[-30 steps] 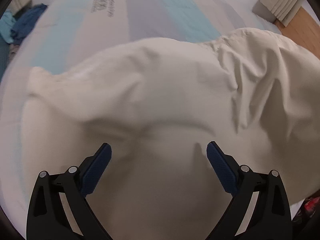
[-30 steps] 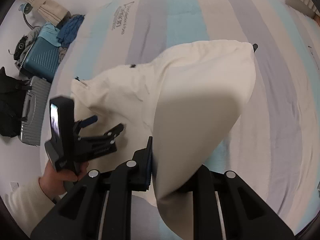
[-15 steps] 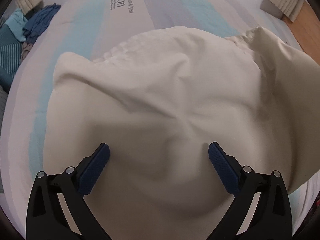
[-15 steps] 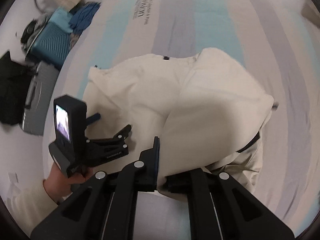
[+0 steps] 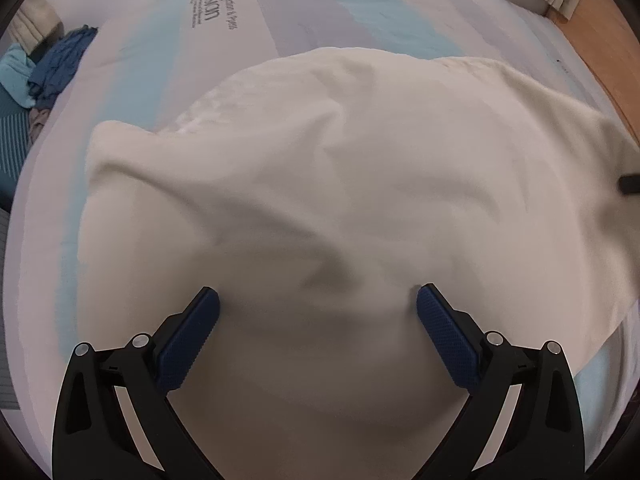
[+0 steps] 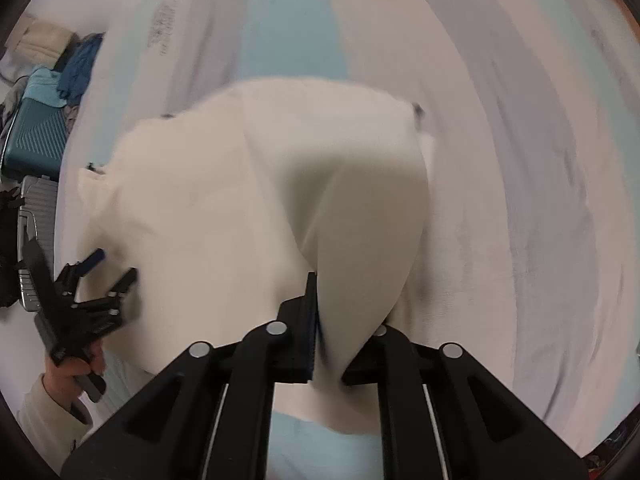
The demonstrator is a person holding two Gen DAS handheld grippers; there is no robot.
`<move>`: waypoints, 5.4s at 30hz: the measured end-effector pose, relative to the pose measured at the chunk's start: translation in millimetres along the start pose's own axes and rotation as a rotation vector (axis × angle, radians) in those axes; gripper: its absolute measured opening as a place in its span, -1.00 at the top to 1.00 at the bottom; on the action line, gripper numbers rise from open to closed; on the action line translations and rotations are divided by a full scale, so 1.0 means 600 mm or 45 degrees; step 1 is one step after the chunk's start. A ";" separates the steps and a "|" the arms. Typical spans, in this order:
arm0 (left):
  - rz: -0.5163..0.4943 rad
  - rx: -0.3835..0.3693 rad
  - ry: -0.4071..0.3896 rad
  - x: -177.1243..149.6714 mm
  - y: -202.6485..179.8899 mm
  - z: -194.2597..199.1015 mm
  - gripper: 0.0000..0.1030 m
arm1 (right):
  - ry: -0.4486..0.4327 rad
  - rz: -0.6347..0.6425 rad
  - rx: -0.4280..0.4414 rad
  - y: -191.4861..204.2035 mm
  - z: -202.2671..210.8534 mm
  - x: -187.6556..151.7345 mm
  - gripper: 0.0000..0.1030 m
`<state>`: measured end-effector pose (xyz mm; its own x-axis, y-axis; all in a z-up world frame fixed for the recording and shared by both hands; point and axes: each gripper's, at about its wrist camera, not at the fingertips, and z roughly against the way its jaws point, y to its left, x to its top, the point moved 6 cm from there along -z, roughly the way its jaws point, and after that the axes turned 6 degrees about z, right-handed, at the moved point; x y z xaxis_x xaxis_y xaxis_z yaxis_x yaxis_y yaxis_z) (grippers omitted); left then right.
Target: Fold large clothes
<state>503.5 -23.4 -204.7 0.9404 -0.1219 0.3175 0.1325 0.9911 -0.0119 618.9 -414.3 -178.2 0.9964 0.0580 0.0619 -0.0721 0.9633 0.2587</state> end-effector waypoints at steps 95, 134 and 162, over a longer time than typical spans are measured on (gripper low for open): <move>0.040 -0.011 0.079 0.036 0.023 -0.028 -0.83 | 0.206 -0.064 0.166 -0.046 -0.156 -0.057 -0.53; 0.007 0.064 0.146 0.059 0.012 -0.056 -0.87 | -0.009 0.051 -0.367 0.111 -0.199 -0.075 0.08; -0.020 0.097 0.093 0.079 -0.006 -0.027 -0.82 | -0.380 0.129 -0.305 0.215 -0.054 -0.080 0.72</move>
<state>552.5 -33.4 -204.8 0.9591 -0.1386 0.2467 0.1262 0.9898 0.0654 563.4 -284.5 -179.2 0.9255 0.1113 0.3619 -0.1221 0.9925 0.0070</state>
